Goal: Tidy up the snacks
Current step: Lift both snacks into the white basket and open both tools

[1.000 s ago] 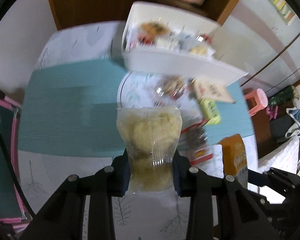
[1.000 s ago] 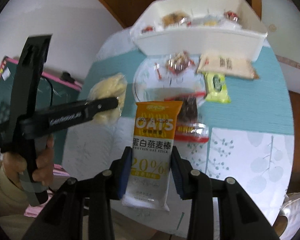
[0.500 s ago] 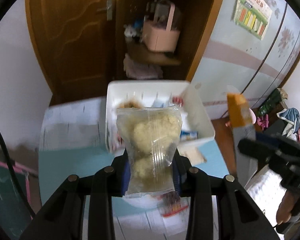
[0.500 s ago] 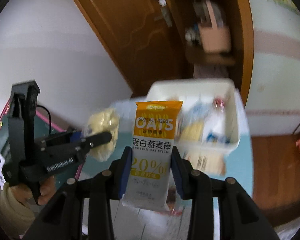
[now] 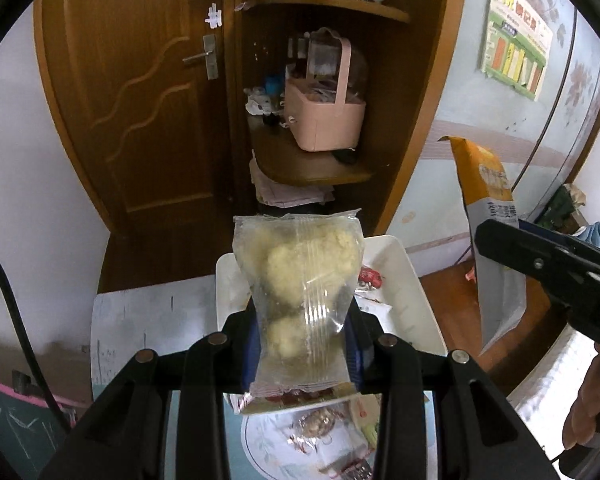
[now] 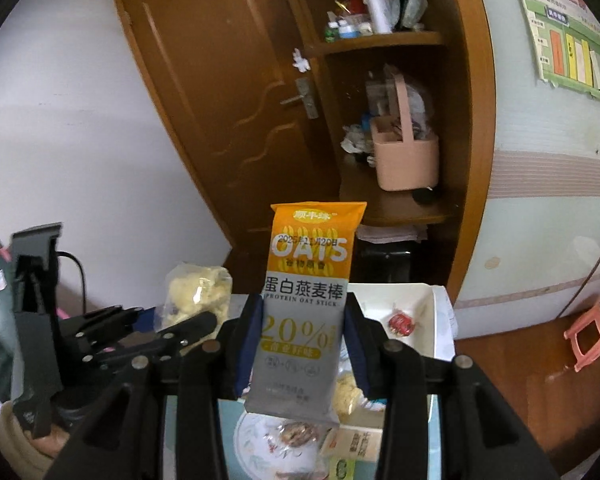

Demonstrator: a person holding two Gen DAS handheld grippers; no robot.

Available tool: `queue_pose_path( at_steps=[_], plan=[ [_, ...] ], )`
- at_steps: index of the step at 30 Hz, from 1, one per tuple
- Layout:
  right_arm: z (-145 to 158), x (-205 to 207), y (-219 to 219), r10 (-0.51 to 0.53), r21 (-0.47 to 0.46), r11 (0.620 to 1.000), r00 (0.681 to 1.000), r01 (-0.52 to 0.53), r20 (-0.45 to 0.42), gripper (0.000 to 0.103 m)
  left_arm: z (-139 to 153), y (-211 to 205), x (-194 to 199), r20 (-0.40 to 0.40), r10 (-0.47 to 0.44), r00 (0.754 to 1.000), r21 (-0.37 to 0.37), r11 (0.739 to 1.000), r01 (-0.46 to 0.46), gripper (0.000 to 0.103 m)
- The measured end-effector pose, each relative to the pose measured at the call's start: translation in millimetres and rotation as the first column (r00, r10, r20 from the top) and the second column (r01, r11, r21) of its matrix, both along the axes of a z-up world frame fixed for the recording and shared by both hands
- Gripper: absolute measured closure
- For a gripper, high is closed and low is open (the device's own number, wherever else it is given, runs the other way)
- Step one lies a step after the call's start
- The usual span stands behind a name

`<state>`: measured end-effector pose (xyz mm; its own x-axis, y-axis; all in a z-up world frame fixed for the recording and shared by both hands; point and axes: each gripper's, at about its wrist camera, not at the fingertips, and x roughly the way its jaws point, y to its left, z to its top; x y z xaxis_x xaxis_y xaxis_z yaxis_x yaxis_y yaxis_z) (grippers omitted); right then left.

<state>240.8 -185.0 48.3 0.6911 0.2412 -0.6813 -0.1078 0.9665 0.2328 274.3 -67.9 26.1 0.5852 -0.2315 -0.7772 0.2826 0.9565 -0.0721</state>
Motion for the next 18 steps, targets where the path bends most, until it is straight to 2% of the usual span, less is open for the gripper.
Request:
queue_pose_path(
  at_steps=[6,13,15,17,18],
  plan=[
    [-29.6,38.7,-10.6,-0.054,0.001,0.999,0.996,0.054,-0.077,0.063,-36.4,-5.3,30.3,-0.084,0.004,0.996,0.013,1.0,-0.003,0.069],
    [-57.8,64.3,-13.9,-0.084,-0.026,0.996,0.985,0.081,-0.151,0.061,-67.8,-9.9,41.8,-0.136,-0.004,0.991,0.057,0.998,0.012,0.067],
    [-65.5,69.6,-13.9,-0.093,-0.036,0.995,0.981,0.088,-0.17,0.061,-73.5,-11.0,44.3,-0.143,-0.003,0.99,0.064,0.998,0.013,0.058],
    [-70.2,71.0,-13.4,-0.1,-0.039,0.995,0.978,0.094,-0.185,0.061,-75.8,-11.6,47.7,-0.141,-0.002,0.99,0.061,0.998,0.01,0.03],
    [-73.2,73.1,-13.3,-0.103,-0.039,0.994,0.975,0.097,-0.198,0.06,-75.8,-11.8,47.8,-0.138,-0.003,0.99,0.058,0.998,0.011,0.024]
  ],
)
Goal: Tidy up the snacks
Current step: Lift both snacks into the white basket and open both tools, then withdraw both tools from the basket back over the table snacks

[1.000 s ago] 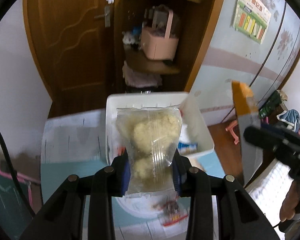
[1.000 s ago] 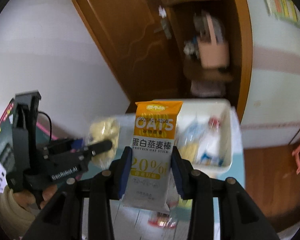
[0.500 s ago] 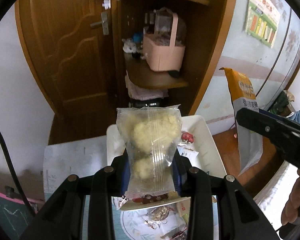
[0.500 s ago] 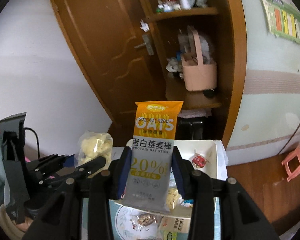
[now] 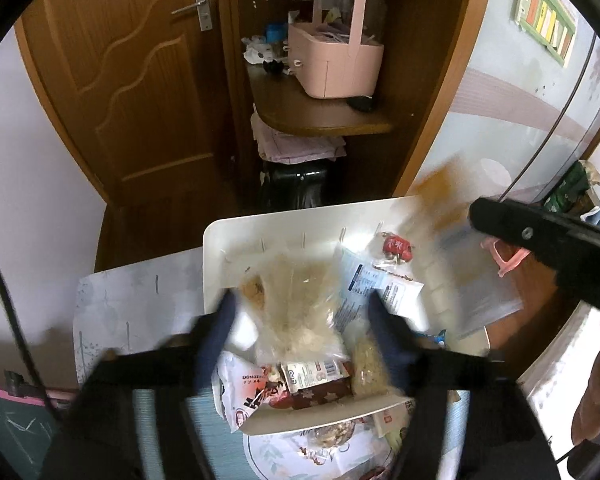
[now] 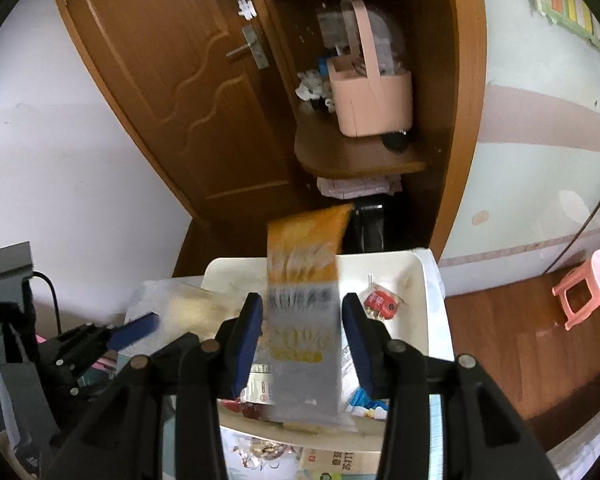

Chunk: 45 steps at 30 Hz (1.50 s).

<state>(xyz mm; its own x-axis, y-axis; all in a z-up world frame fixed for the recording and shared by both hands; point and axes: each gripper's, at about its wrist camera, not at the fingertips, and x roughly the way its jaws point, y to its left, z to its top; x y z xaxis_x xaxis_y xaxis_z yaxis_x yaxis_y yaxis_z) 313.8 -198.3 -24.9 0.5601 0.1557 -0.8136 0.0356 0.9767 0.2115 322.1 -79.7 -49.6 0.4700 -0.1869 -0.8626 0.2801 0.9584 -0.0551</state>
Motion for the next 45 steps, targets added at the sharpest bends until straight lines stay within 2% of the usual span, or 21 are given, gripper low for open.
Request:
queue_pose_path(
  at_steps=[1,2,8,16,26,37,45],
  plan=[
    [-1.9,1.0,0.2,-0.004,0.001,1.0,1.0,0.004,-0.011,0.06,0.6,0.1,0.2,0.006,-0.001,1.0,-0.005,1.0,0.001,0.016],
    [-4.3,2.2,0.6,-0.007,0.003,1.0,1.0,0.007,-0.023,0.059,2.2,1.8,-1.6,0.008,-0.002,1.0,-0.007,1.0,0.002,0.013],
    [-7.4,1.0,4.4,-0.017,-0.004,1.0,0.999,0.017,-0.034,0.052,2.4,2.7,-2.8,-0.007,-0.004,1.0,0.005,1.0,0.004,0.007],
    [-5.6,-1.8,5.7,-0.016,-0.002,1.0,0.999,0.016,-0.036,0.052,9.1,1.9,-13.2,-0.001,0.003,1.0,0.002,1.0,-0.003,0.006],
    [8.5,-27.2,6.9,-0.004,-0.001,1.0,1.0,0.004,-0.017,0.052,23.9,-4.2,-42.7,0.034,-0.001,0.999,0.019,1.0,0.0,0.006],
    [29.5,-71.1,9.2,0.02,0.001,1.0,1.0,-0.02,0.018,0.052,51.7,-2.1,-88.9,0.09,0.004,0.996,0.02,1.0,-0.005,0.005],
    [36.4,-110.2,6.7,0.049,0.009,0.999,0.998,-0.049,0.027,0.052,68.6,4.2,-132.8,0.134,0.004,0.991,-0.01,1.0,-0.002,0.005]
  ],
)
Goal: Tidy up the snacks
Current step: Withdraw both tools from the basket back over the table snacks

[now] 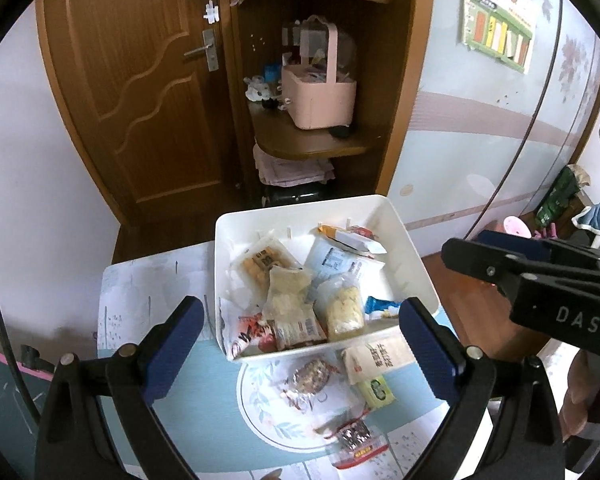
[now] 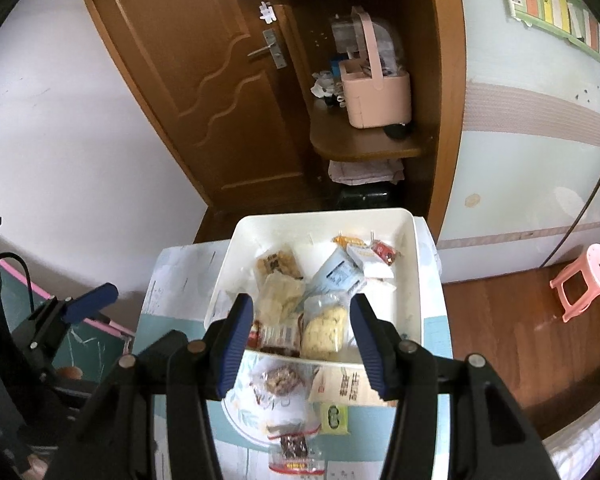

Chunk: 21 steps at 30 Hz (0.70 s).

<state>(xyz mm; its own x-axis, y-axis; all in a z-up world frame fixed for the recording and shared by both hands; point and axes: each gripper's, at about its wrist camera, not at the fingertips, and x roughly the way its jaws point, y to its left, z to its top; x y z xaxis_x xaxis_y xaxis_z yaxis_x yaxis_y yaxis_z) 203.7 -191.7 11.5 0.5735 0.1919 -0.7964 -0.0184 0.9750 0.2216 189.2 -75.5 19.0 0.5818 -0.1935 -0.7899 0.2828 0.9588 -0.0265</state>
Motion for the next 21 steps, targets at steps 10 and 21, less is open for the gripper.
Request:
queue_pose_path(
  at_steps=[10,21],
  plan=[
    [-29.9,-51.3,-11.0,-0.003,0.032,0.999,0.999,0.004,-0.043,0.05,-43.0,-3.4,-57.0,-0.058,-0.005,0.998,-0.039,0.999,0.002,0.005],
    [-130.4,-80.3,-21.3,-0.043,0.036,0.998,0.972,0.053,-0.23,0.05,-188.4,-19.9,-90.7,-0.331,0.097,0.938,-0.004,0.994,-0.105,0.005]
  ],
)
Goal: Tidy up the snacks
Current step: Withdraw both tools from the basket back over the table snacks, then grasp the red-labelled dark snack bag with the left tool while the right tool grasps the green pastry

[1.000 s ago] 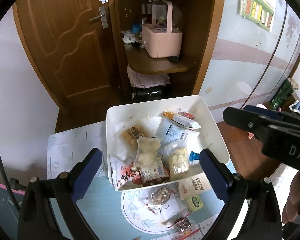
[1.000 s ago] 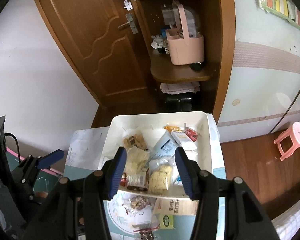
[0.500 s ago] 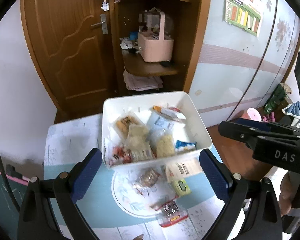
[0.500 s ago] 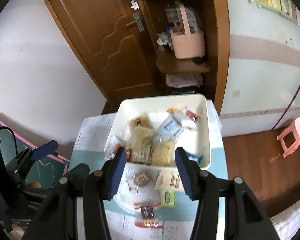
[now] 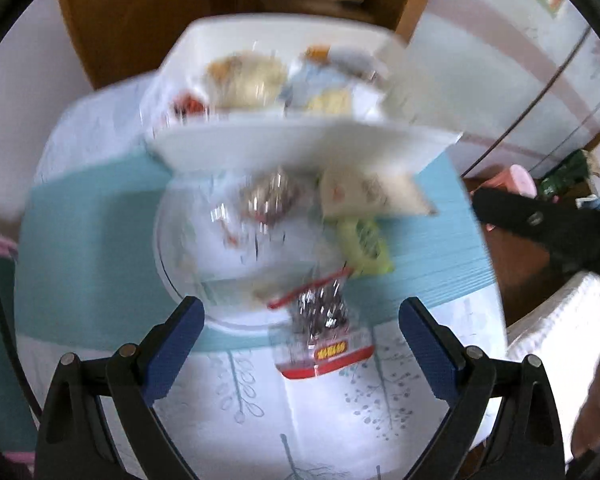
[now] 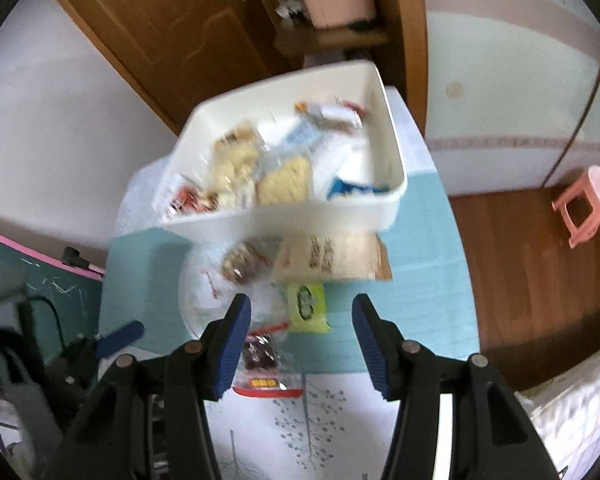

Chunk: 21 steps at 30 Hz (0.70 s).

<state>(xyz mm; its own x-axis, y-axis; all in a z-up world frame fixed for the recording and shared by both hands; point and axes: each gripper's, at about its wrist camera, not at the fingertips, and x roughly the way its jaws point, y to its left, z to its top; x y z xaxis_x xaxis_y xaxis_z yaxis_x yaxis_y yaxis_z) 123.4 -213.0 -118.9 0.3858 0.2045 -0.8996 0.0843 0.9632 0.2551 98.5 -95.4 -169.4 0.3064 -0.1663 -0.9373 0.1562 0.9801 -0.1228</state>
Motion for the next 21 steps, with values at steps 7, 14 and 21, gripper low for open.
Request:
queue_pose_path(
  at_steps=[7,14,21],
  plan=[
    [-46.8,7.2,2.8,-0.019,0.018,1.0,0.997,0.021,-0.077,0.05,-55.2,-11.4,-7.4,-0.037,0.075,0.996,0.019,0.997,-0.074,0.007],
    [-85.6,31.0,16.2,-0.007,0.004,1.0,0.989,0.007,-0.147,0.05,-78.8,-14.1,-6.9,-0.045,0.137,0.99,-0.003,0.991,-0.137,0.016],
    [-112.9,49.7,37.2,0.031,-0.047,0.998,0.981,-0.041,-0.191,0.05,-82.1,-3.8,-5.9,-0.037,0.155,0.987,-0.019,0.988,-0.156,0.029]
  ],
)
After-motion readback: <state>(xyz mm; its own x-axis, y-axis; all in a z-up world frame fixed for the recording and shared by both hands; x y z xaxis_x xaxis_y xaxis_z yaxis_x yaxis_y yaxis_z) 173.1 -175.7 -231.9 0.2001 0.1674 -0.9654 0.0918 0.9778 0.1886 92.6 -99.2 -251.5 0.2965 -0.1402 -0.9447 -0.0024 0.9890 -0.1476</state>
